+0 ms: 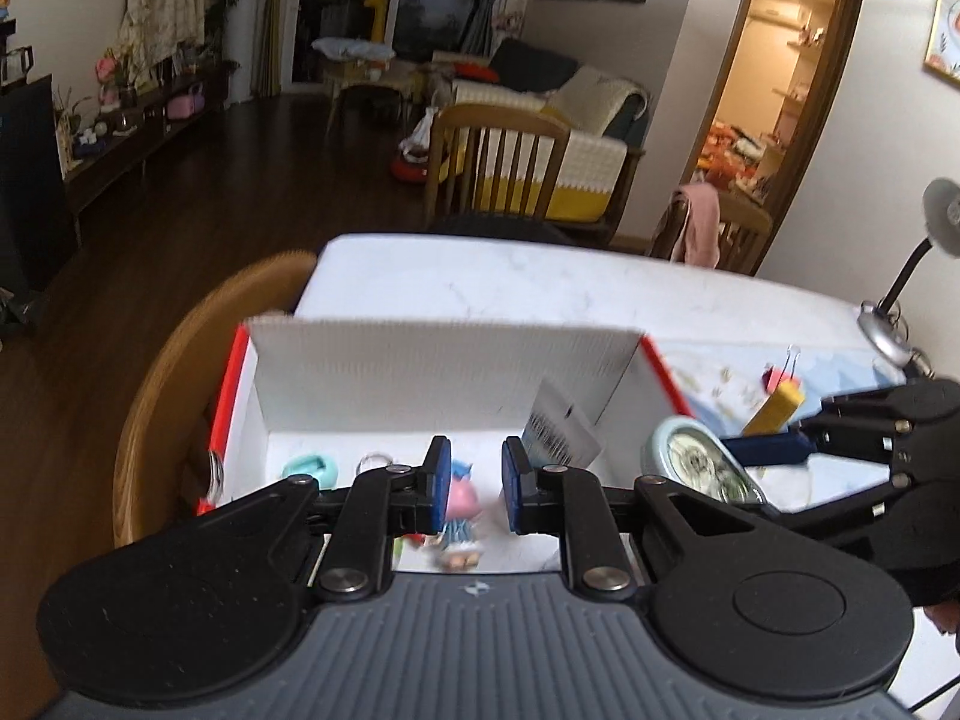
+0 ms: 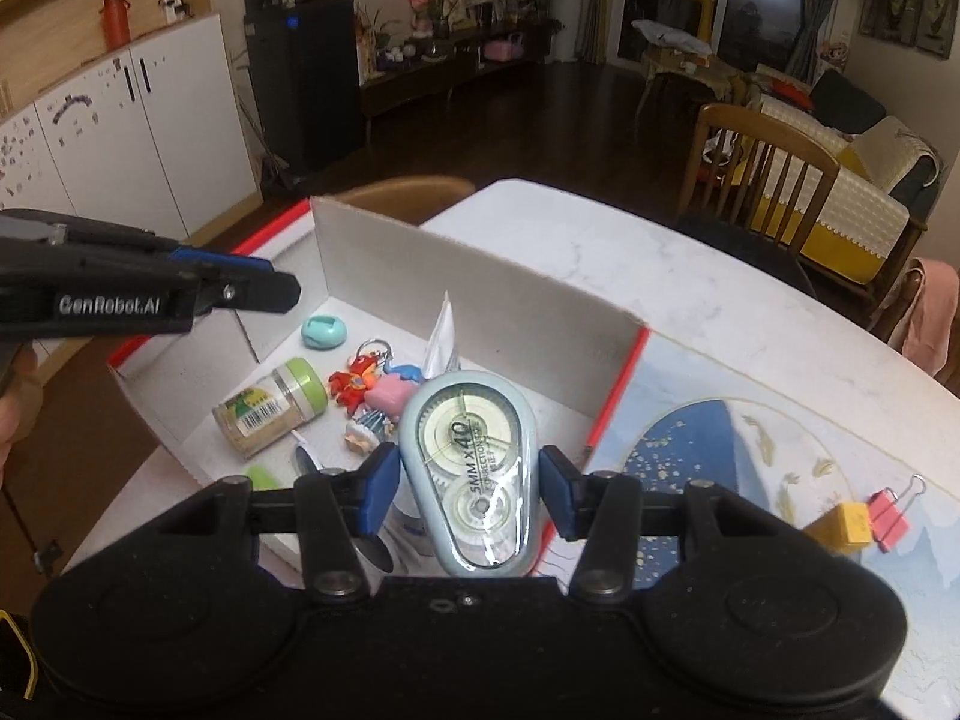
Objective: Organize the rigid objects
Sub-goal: 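Carry the sunglasses and tape roller into the cardboard box with both grippers, then open both grippers to drop the sunglasses and tape roller in the box, then withdraw both grippers from the box toward the yellow box and binder clip, then grasp the yellow box with the left gripper while the right gripper grasps the pink binder clip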
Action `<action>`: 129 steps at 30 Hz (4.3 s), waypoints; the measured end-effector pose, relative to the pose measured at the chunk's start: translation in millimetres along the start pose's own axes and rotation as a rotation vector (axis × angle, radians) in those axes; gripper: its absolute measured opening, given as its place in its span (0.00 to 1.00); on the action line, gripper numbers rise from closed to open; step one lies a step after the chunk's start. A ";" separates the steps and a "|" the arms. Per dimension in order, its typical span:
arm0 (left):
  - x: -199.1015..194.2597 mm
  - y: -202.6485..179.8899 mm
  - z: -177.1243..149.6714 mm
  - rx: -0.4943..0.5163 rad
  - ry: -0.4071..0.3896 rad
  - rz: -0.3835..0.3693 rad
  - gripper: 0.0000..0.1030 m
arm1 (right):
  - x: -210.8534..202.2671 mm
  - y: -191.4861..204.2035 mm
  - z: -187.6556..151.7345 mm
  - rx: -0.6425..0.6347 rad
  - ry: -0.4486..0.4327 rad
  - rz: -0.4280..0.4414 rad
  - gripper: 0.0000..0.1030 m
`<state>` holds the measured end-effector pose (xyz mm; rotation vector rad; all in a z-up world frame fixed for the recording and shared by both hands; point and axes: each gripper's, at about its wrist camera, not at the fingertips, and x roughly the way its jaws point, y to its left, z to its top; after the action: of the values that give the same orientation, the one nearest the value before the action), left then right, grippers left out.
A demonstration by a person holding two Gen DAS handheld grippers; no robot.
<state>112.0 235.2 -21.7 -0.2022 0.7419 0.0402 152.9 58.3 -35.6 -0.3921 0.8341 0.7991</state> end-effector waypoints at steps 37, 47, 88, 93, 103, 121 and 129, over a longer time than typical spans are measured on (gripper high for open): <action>24.3 -21.0 -37.5 0.067 0.099 -0.024 0.18 | 22.2 6.0 -10.9 0.013 0.038 0.015 0.61; 7.8 -42.1 -33.8 0.085 0.069 -0.024 0.24 | -14.2 -4.2 -16.7 0.041 -0.027 0.048 0.66; 102.1 -274.8 -27.0 0.187 0.084 -0.081 0.98 | -105.4 -244.9 -128.5 0.321 -0.095 -0.137 0.97; 129.6 -291.1 -25.5 0.184 0.075 -0.051 0.98 | -85.9 -276.7 -130.8 0.360 -0.068 -0.164 0.97; 187.0 -311.4 -19.8 0.211 0.100 0.015 0.98 | -26.9 -319.2 -120.0 0.407 -0.003 -0.206 0.95; 241.0 -321.0 -19.7 0.208 0.049 0.075 0.98 | 64.2 -346.2 -84.2 0.553 0.069 -0.246 0.81; 249.8 -323.4 -24.3 0.213 0.058 0.072 0.97 | 81.3 -346.1 -84.5 0.560 0.110 -0.281 0.68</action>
<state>314.9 -95.2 -153.1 0.0261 0.8051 0.0233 406.7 -179.0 -149.2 -0.0492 1.0369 0.2627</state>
